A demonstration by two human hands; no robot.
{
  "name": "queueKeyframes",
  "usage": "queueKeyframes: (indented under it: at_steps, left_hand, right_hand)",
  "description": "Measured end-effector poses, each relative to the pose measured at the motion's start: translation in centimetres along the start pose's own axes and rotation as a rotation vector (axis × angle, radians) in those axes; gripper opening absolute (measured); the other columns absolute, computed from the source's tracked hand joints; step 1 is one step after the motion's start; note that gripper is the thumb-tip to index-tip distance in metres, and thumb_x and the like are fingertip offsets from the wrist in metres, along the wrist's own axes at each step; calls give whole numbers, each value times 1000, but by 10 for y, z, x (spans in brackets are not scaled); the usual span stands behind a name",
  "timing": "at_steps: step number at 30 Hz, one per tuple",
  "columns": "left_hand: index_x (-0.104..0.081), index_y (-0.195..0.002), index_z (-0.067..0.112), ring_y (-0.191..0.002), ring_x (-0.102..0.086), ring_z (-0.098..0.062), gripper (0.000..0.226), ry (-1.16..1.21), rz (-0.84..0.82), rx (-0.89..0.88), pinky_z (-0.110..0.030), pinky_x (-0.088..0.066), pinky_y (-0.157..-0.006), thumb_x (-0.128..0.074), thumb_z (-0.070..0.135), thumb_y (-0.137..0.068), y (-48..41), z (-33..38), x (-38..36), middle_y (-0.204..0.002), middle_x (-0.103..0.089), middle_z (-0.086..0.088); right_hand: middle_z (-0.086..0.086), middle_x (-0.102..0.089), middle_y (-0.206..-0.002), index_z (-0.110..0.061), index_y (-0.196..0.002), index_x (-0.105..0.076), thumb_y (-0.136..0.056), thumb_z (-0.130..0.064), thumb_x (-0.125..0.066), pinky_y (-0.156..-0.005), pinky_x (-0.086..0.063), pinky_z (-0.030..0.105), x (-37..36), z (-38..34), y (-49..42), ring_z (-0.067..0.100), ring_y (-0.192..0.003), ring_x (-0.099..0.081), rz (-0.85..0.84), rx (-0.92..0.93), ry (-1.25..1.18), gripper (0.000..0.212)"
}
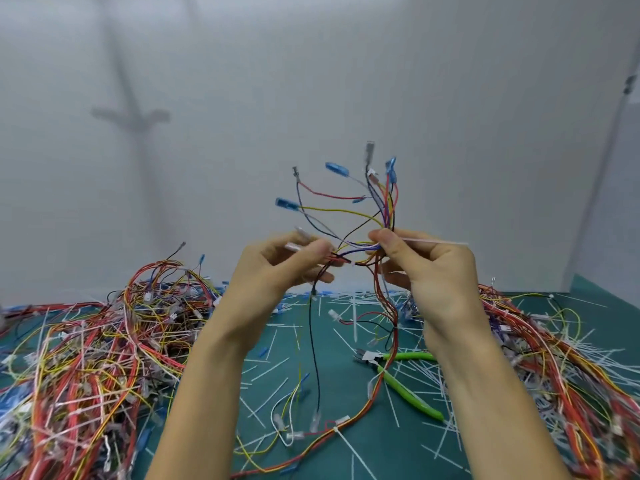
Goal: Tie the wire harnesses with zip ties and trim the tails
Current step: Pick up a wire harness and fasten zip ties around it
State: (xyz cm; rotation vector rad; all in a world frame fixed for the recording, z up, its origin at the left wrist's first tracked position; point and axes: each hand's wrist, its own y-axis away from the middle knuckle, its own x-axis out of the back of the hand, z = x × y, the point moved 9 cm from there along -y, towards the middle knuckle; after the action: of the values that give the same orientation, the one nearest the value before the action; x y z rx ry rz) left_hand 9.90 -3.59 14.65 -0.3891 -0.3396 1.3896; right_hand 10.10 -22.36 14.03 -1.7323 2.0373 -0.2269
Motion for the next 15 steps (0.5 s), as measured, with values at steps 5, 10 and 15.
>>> queueKeyframes:
  at_steps: [5,10,15]
  left_hand:
    - [-76,-88,19,-101,-71,-22,33,37,94,61,-31,-59,-85,-81,40,-63,1,-4,17,-101,-75,-12]
    - [-72,-110,22,-107,-70,-17,58,-68,-126,182,-31,-55,-94,-74,61,-68,8,-16,-6,-114,-73,1]
    - [-78,-88,17,-75,-75,-24,27,-70,-193,217,-28,-59,-68,-71,42,-82,13,-9,-17,-84,-76,-12]
  right_hand:
    - [-3,-74,-74,-18,-76,-79,-86,-20,-70,-55,-51,17,5,0,-2,7,-55,-54,4,-44,-87,14]
    - [-4,-75,-82,-18,-78,-79,-92,-16,-63,-53,-48,15,3,-1,-3,2,-52,-53,-43,-77,-200,21]
    - [-6,-75,-82,-18,-84,-76,-94,-20,-60,-48,-44,11,2,1,-2,-1,-50,-55,-50,-133,-281,19]
